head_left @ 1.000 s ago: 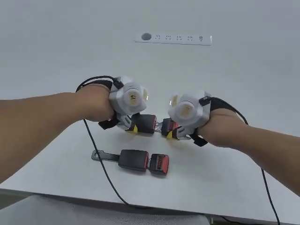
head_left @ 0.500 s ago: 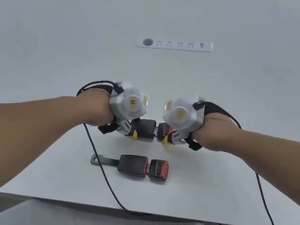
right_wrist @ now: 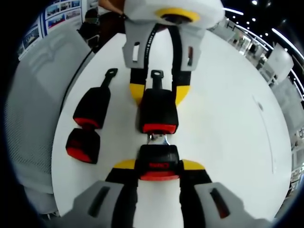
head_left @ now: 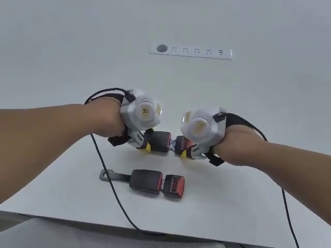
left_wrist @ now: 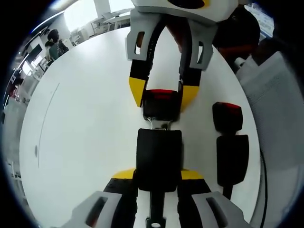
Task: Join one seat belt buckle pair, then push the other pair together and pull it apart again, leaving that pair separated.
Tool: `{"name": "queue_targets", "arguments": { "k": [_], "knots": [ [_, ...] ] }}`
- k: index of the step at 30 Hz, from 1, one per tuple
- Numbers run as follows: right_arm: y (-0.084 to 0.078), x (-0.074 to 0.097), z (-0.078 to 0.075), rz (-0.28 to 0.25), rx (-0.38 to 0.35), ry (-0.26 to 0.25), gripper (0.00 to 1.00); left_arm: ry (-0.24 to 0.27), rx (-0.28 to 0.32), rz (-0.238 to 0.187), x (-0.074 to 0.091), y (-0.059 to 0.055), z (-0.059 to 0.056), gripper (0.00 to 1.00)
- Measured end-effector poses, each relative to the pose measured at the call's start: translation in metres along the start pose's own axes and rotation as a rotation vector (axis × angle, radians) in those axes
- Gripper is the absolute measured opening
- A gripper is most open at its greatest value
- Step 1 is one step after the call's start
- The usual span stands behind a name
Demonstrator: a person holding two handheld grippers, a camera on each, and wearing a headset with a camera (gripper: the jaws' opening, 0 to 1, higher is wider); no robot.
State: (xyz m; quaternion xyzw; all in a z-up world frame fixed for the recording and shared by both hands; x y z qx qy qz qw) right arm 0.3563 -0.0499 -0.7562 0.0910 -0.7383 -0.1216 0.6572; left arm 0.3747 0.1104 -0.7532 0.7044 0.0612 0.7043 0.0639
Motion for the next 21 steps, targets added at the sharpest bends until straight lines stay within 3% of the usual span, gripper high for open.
{"name": "queue_targets", "arguments": {
  "k": [9,16,21],
  "knots": [
    [-0.006,0.003,0.001,-0.004,0.009,-0.009,0.33,0.004,-0.008,0.007,0.000,0.001,-0.001,0.33],
    [-0.041,0.013,0.003,0.000,-0.025,-0.024,0.33,0.006,-0.006,0.013,0.001,0.002,-0.002,0.33],
    [-0.073,0.025,0.005,0.037,-0.038,-0.035,0.34,0.007,-0.015,0.018,0.001,0.003,-0.002,0.33]
  ]
}}
Point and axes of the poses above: the centre of the closed fingertips' face, and the gripper's own axes: x roughly backward along the fingers, z roughly to its left, y roughly out of its top, the point moved 10 cm from there along x, roughly backward along the fingers, and after that the axes turned 11 degrees about z, right-handed, at the moved point
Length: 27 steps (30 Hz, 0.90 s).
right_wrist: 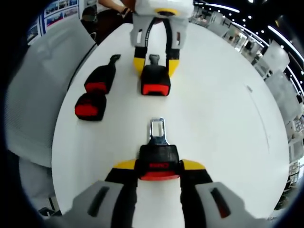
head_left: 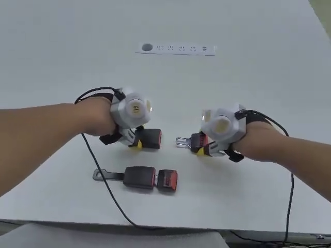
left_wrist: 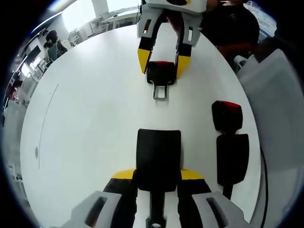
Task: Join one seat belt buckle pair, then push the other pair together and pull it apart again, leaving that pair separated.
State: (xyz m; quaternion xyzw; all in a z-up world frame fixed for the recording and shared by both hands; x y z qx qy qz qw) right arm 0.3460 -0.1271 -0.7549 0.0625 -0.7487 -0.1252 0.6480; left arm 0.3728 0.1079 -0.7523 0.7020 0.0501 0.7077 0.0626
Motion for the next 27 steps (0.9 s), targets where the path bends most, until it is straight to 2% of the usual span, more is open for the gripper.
{"name": "queue_targets", "arguments": {
  "k": [6,12,15,16,19,24,27],
  "knots": [
    [-0.040,0.013,0.003,0.053,-0.031,0.002,0.34,0.007,-0.004,0.008,0.003,0.003,-0.004,0.33],
    [-0.063,0.022,0.005,0.105,-0.045,-0.005,0.34,0.013,-0.002,0.012,0.006,0.005,-0.008,0.33],
    [-0.070,0.025,0.002,0.140,-0.040,-0.020,0.34,0.018,0.003,0.020,0.006,0.006,-0.008,0.33],
    [-0.072,0.025,0.002,0.143,-0.046,-0.019,0.34,0.021,0.003,0.025,0.006,0.006,-0.008,0.33],
    [-0.074,0.027,0.002,0.157,-0.043,-0.018,0.35,0.036,-0.051,0.032,0.008,0.009,-0.010,0.33],
    [-0.075,0.029,0.002,0.163,-0.071,-0.044,0.42,0.054,-0.052,0.036,0.010,0.011,-0.011,0.34],
    [-0.076,0.029,0.005,0.142,-0.133,-0.043,0.43,0.092,-0.012,-0.029,0.010,0.009,-0.015,0.34]
  ]
}}
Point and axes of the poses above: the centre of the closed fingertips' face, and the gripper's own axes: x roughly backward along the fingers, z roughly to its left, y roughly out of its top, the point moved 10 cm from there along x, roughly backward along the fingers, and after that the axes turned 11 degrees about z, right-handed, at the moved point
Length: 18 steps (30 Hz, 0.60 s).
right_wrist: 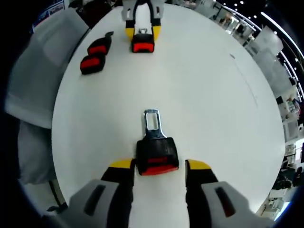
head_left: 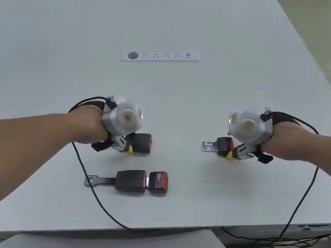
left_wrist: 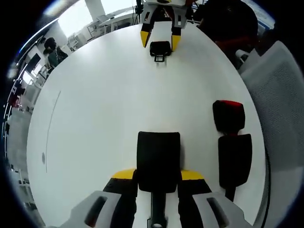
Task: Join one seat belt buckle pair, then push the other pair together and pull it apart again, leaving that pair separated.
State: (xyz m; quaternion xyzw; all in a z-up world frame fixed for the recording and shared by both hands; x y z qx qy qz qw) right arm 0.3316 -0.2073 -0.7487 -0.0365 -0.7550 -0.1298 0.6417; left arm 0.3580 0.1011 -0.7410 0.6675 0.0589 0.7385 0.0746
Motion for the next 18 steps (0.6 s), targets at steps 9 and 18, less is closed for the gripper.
{"name": "queue_targets", "arguments": {
  "k": [9,18],
  "knots": [
    [-0.011,0.019,0.016,-0.111,-0.137,-0.073,0.57,0.069,0.101,-0.070,0.026,-0.019,-0.018,0.48],
    [-0.003,0.052,0.064,-0.268,-0.251,-0.096,0.62,0.121,0.255,-0.182,0.062,-0.046,-0.052,0.54]
  ]
}}
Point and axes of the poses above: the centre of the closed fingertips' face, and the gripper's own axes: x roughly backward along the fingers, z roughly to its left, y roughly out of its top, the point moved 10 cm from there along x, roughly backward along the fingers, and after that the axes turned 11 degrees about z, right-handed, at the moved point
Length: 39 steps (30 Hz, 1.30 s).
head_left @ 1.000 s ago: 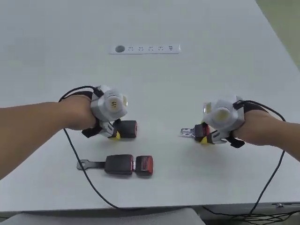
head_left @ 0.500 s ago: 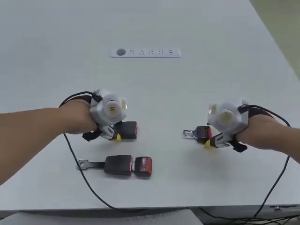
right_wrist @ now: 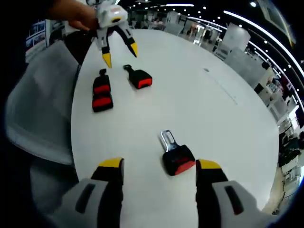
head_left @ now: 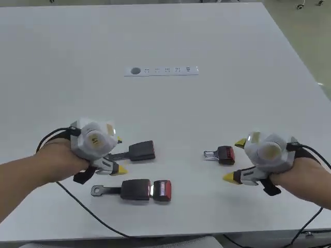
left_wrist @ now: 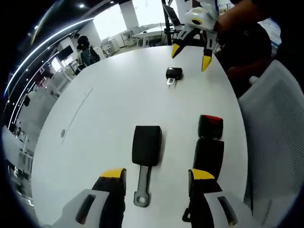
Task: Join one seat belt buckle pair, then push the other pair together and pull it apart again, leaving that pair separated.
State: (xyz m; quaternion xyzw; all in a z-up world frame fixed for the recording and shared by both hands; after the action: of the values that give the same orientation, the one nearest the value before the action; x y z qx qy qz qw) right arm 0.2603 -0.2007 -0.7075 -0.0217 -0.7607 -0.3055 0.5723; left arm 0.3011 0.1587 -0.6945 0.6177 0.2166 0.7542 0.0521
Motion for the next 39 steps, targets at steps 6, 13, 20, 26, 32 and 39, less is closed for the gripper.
{"name": "queue_targets", "arguments": {
  "k": [6,13,20,26,32,39],
  "knots": [
    [-0.002,0.016,0.031,-0.053,-0.039,0.013,0.67,0.018,0.151,-0.075,0.026,-0.022,-0.016,0.62],
    [-0.013,0.030,0.042,-0.080,-0.113,-0.027,0.74,0.058,0.253,-0.127,0.040,-0.041,-0.041,0.72],
    [-0.020,0.040,0.041,-0.084,-0.120,-0.051,0.76,0.096,0.371,-0.138,0.055,-0.073,-0.056,0.78],
    [-0.021,0.044,0.038,-0.102,-0.130,-0.065,0.81,0.132,0.429,-0.173,0.071,-0.088,-0.063,0.84],
    [-0.023,0.043,0.042,-0.117,-0.142,-0.071,0.88,0.128,0.456,-0.188,0.074,-0.094,-0.068,0.99],
    [-0.022,0.040,0.051,-0.128,-0.133,-0.067,0.97,0.133,0.464,-0.186,0.075,-0.094,-0.070,1.00]
  ]
}}
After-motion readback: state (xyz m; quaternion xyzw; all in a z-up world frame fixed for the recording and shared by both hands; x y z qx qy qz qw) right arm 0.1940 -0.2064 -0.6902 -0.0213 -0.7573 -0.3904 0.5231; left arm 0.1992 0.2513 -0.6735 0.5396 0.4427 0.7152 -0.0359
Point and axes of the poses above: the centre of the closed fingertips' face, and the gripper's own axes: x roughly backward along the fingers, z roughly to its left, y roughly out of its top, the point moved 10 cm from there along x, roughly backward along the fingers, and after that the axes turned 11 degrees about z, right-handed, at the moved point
